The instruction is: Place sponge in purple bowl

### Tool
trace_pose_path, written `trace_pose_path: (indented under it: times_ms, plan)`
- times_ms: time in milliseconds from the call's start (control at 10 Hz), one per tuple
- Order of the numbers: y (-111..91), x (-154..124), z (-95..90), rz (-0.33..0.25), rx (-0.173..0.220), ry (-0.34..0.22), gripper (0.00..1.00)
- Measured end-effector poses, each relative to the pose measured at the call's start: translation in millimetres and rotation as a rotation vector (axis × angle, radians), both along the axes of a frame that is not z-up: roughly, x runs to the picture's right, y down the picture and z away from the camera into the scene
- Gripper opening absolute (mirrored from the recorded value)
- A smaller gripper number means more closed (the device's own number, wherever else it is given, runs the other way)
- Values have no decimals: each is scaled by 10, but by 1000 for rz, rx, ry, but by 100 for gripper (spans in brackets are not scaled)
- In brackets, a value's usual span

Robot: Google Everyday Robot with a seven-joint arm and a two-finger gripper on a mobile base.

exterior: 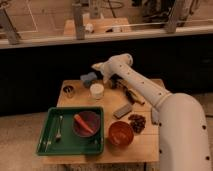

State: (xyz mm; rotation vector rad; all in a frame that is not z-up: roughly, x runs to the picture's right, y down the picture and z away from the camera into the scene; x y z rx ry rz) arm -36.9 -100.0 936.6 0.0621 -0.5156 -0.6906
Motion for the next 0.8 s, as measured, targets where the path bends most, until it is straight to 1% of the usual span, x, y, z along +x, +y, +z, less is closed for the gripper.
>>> trace_pose_path:
  times_ms: [100, 300, 500, 700, 800]
  plan:
    - [28, -57, 80, -23, -2, -12, 80]
    - [59, -128, 221, -41, -11, -24, 80]
    - [59, -132, 334, -38, -18, -30, 80]
    - [60, -131, 405, -31, -23, -34, 80]
    - [63, -141, 440, -23, -28, -39, 75]
